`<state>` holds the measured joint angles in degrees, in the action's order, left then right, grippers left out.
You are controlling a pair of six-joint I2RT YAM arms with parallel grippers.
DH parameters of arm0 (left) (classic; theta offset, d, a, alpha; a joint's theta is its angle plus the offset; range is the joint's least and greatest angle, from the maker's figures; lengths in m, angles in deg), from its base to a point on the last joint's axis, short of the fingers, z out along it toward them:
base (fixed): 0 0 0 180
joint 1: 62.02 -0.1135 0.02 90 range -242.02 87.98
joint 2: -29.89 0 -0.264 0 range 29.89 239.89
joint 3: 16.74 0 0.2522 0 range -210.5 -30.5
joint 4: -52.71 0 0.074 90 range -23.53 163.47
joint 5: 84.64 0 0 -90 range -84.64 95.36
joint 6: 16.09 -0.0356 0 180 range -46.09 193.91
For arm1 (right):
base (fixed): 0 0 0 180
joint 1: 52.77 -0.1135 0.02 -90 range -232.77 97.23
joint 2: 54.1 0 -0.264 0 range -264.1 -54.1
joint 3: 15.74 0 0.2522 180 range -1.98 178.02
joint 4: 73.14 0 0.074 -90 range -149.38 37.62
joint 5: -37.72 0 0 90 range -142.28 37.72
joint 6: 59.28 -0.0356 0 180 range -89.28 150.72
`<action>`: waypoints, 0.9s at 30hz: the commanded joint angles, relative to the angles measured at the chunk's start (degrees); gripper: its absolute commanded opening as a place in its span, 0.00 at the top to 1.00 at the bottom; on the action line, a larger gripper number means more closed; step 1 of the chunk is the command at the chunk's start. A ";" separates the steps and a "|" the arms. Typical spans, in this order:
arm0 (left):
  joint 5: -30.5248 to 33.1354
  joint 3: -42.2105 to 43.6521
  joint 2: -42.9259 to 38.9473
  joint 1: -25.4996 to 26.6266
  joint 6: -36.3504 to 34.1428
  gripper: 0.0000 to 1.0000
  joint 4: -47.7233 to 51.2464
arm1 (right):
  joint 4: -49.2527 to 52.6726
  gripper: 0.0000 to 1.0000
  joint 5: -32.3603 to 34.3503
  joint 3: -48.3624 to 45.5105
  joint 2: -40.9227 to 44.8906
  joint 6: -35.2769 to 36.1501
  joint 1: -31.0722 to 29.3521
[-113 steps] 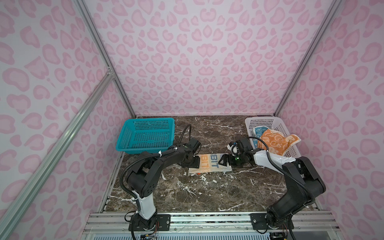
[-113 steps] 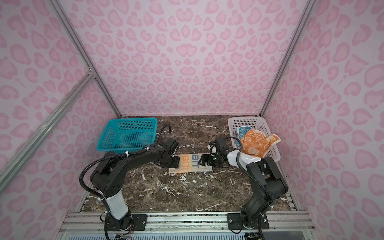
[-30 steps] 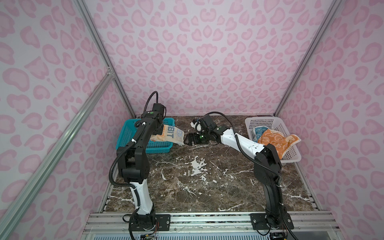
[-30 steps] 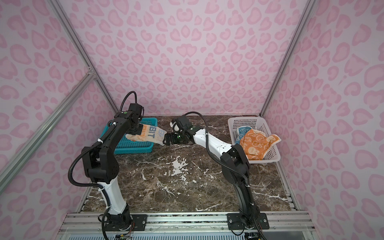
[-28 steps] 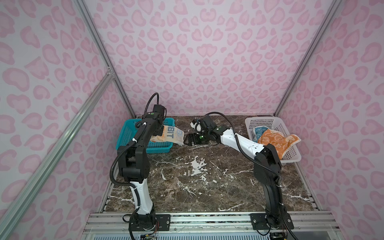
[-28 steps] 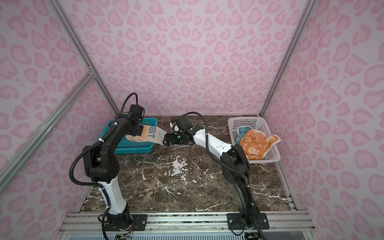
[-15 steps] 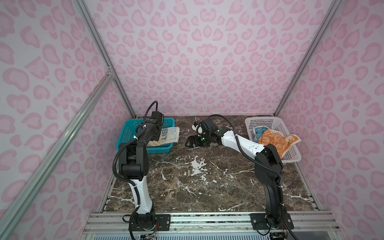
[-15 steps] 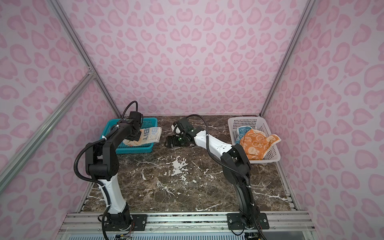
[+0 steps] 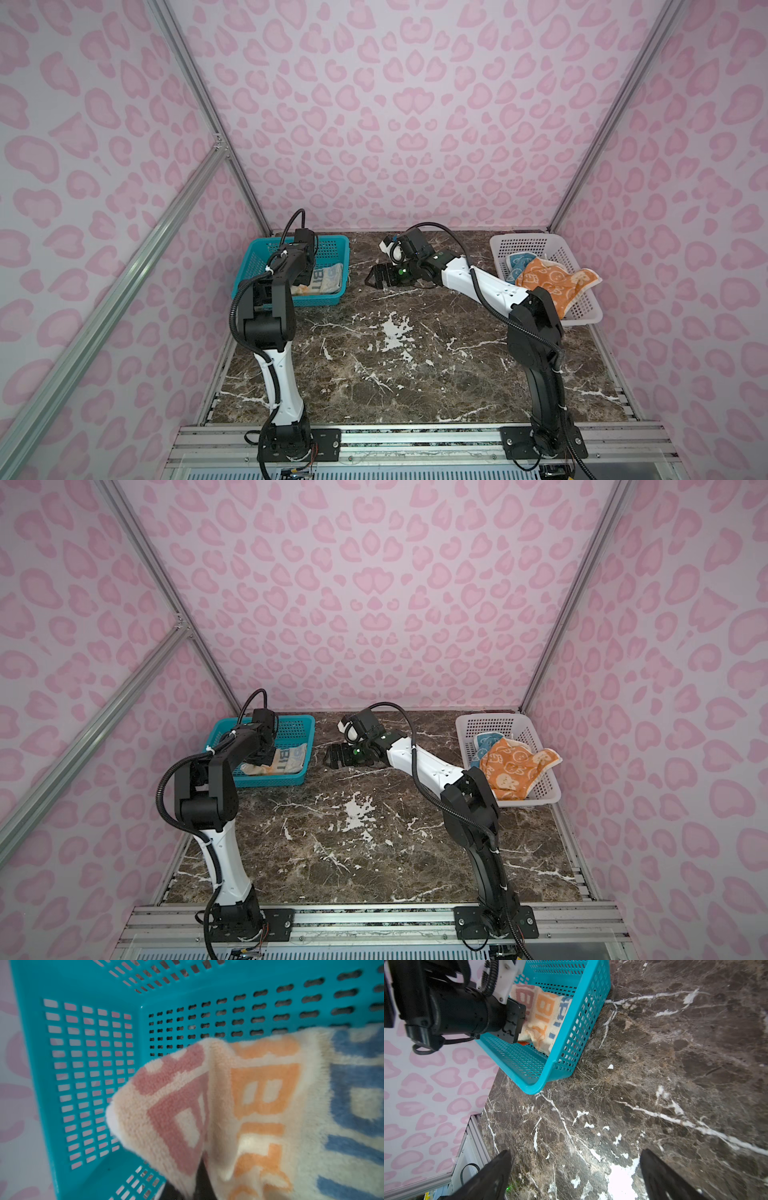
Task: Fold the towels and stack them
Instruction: 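Lower the folded RABBIT towel into the teal basket and open the left gripper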
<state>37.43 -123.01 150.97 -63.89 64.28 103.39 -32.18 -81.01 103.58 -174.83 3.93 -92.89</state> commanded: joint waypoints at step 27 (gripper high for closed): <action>-0.53 -5.83 5.93 -5.47 -1.07 0.97 -2.69 | -0.17 0.02 -2.79 -1.31 -2.14 0.77 1.14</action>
<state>36.54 -127.91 156.06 -69.27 63.23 99.83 -32.25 -82.98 102.79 -176.29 4.37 -91.78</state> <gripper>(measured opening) 0.085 0.979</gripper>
